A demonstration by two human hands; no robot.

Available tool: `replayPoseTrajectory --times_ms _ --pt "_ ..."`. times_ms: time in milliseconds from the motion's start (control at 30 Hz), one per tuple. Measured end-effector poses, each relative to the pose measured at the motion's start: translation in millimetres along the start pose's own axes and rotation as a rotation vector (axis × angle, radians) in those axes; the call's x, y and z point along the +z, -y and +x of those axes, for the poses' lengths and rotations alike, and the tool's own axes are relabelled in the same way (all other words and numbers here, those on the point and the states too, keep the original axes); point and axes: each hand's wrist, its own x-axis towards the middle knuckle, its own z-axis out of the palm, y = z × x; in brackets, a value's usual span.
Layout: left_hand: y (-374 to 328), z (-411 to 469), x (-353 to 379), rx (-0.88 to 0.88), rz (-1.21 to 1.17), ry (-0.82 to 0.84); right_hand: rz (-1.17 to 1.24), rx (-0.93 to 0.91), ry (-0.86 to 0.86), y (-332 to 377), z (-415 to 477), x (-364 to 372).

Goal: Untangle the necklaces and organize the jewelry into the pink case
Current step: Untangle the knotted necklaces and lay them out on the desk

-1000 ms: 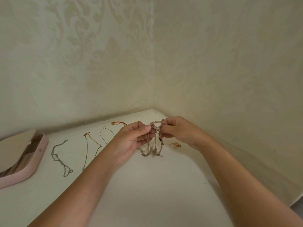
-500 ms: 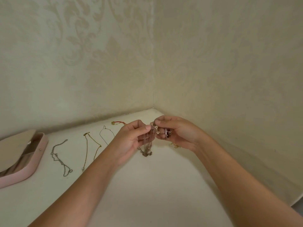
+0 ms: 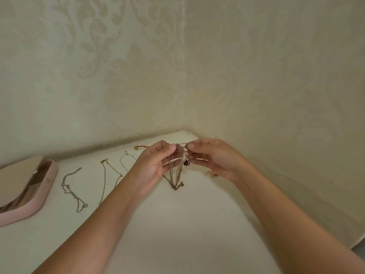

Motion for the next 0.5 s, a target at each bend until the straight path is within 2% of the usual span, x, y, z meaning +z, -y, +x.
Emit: replayPoseTrajectory --times_ms 167,300,500 --pt "-0.9 -0.1 0.2 -0.012 -0.004 0.016 0.113 0.040 0.031 2.3 -0.4 0.3" --pt "-2.0 -1.3 2.8 -0.025 -0.030 0.041 0.093 0.033 0.028 1.9 -0.5 1.5" --pt "-0.7 -4.6 6.8 -0.011 0.169 0.019 0.112 0.004 0.050 2.6 -2.1 2.2"
